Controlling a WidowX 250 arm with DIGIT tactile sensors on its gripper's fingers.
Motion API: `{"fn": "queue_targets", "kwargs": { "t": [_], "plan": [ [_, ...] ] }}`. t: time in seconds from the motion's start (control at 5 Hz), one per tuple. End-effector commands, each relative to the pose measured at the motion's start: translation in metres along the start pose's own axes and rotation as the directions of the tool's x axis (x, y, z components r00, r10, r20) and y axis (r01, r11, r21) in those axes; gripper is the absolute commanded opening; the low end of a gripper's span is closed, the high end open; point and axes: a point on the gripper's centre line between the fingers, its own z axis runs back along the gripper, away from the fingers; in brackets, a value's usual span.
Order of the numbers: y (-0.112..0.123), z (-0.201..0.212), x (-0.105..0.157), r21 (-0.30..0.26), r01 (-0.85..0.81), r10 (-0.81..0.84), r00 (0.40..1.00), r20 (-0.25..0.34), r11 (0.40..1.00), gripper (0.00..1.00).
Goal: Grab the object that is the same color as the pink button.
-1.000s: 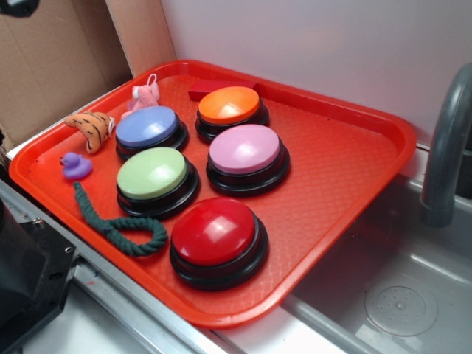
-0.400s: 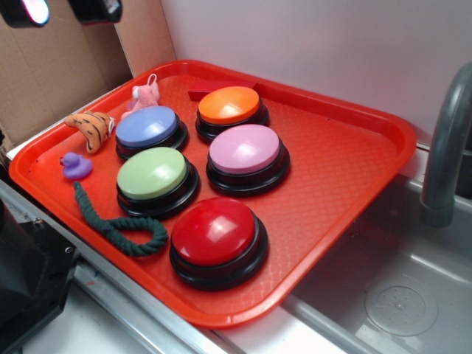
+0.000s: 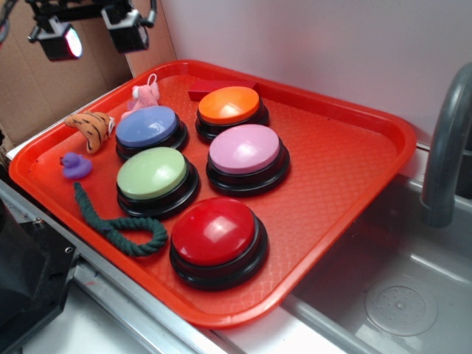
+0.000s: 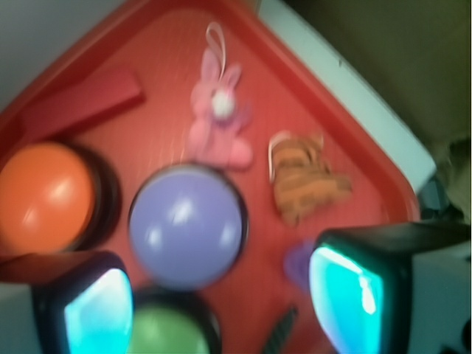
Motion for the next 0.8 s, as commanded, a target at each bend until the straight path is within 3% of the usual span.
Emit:
{"fn": "queue_targets", "kwargs": {
  "t": [0.0,0.6],
  "plan": [
    [0.014,-0.045,0.035,0.006,-0.064,0.064,0.997,0.053,0.998,1.00],
    [0.014,-0.089,0.053,0.061,-0.048,0.044,0.997,0.056,0.997,1.00]
  ]
}}
